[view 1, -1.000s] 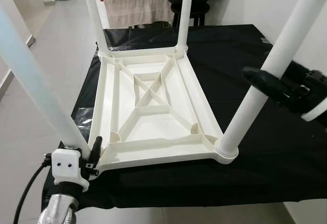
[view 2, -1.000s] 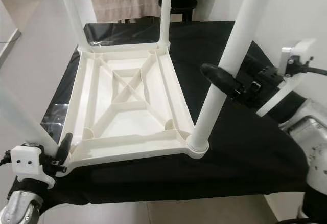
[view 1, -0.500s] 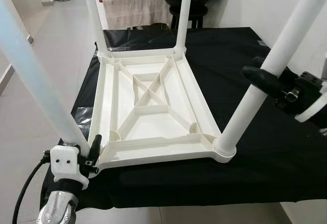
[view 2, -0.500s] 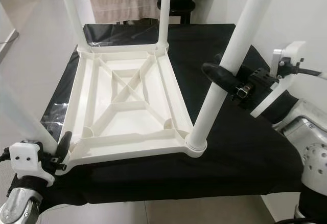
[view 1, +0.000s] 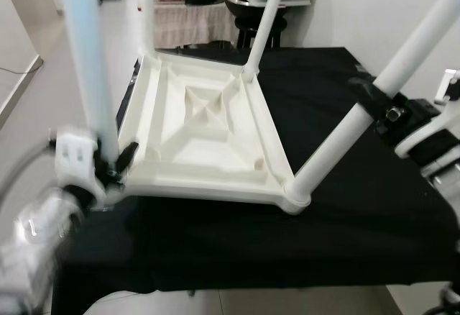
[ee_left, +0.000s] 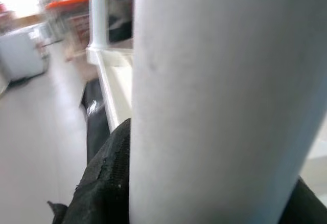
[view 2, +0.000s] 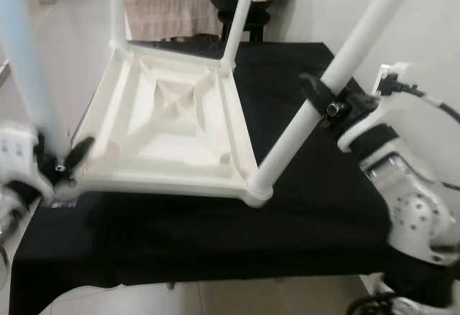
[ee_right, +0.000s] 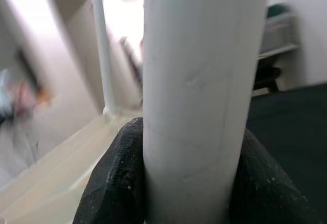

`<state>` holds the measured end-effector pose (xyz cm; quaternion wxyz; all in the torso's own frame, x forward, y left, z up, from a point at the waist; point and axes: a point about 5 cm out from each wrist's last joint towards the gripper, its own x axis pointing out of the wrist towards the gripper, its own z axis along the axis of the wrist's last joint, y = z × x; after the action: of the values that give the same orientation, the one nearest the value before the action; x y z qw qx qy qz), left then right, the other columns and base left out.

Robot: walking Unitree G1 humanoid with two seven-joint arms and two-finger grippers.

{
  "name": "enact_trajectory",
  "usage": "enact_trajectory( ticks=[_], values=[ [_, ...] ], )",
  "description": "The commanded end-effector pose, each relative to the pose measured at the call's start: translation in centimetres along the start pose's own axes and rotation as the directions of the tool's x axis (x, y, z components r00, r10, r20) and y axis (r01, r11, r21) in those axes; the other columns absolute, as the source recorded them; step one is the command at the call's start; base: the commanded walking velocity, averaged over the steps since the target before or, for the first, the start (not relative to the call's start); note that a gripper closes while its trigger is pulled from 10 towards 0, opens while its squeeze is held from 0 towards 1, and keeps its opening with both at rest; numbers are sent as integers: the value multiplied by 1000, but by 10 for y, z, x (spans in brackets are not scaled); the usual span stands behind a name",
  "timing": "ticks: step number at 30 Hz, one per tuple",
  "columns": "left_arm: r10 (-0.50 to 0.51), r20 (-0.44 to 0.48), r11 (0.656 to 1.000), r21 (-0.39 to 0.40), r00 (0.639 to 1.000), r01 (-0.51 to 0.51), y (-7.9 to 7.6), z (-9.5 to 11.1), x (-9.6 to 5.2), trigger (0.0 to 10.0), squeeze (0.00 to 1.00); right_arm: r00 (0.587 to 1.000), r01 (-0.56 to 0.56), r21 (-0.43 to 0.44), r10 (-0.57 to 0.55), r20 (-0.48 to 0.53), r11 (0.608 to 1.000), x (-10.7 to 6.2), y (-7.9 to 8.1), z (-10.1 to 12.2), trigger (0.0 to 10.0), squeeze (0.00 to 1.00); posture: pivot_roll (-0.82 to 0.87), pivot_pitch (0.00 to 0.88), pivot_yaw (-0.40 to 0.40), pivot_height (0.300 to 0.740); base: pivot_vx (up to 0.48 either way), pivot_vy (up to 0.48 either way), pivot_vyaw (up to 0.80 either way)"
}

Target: Building children table

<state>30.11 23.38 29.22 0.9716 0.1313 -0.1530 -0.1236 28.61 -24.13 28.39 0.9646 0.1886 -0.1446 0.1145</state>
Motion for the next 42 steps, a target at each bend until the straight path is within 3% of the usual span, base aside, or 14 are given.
enact_trajectory(
  ticks=[1,7,11,12,16,17,21,22,23,24,26,27,37,42],
  values=[
    [20,373,998,44,928,-39,37,97,0,10000,0,914,374,-18,-372,-163,927,-23,-41,-41,0,0,-15,121,61,740,0,0,0],
    [-290,545,956,131,787,262,6,212,57,10000,0,793,575,139,-507,-337,806,-39,-14,-111,0,0,-5,113,123,740,0,0,0],
    [-337,557,939,134,760,318,-4,227,64,10000,0,769,603,151,-520,-372,783,-40,-11,-122,0,0,-5,113,123,740,0,0,0],
    [-403,559,904,117,725,411,-15,237,69,10000,1000,745,629,147,-538,-394,763,-40,-10,-131,3059,0,2,114,139,740,0,0,0],
    [-484,551,845,93,680,526,-33,245,77,10000,1000,716,661,133,-568,-406,738,-37,-14,-140,3098,0,2,113,152,740,0,0,0],
    [-566,538,776,91,625,624,-47,251,81,10000,1000,692,688,124,-597,-406,715,-35,-17,-147,196,0,3,116,167,740,0,0,0],
    [-694,506,636,97,512,766,-70,256,82,10000,992,641,740,86,-662,-388,667,-33,-27,-153,0,0,19,116,175,740,0,0,0],
    [-733,491,586,104,471,803,-78,253,81,10000,0,617,761,64,-690,-378,646,-34,-32,-152,902,0,16,116,177,740,0,0,0],
    [-761,470,552,108,447,827,-81,249,81,10000,0,569,796,24,-733,-371,605,-40,-38,-152,10000,0,8,120,178,740,0,0,0],
    [-776,455,535,106,437,838,-82,245,82,10000,0,519,824,-22,-771,-368,566,-47,-43,-153,10000,361,8,120,178,740,0,0,0],
    [-776,455,535,106,437,838,-82,245,82,10000,0,519,824,-22,-771,-368,566,-47,-43,-153,10000,361,8,120,178,740,0,0,0],
    [-780,444,529,91,441,844,-79,241,83,10000,0,469,849,-60,-800,-373,526,-55,-47,-156,10000,1000,7,120,176,740,0,0,0],
    [-756,460,524,0,466,852,-62,218,71,10000,0,357,882,-175,-862,-361,439,-88,-56,-165,10000,1000,-18,117,131,740,0,0,0],
    [-743,464,533,-28,483,846,-57,209,66,10000,0,430,879,-37,-823,-370,476,-93,-51,-155,10000,1000,-41,124,120,740,0,0,0]
  ],
)
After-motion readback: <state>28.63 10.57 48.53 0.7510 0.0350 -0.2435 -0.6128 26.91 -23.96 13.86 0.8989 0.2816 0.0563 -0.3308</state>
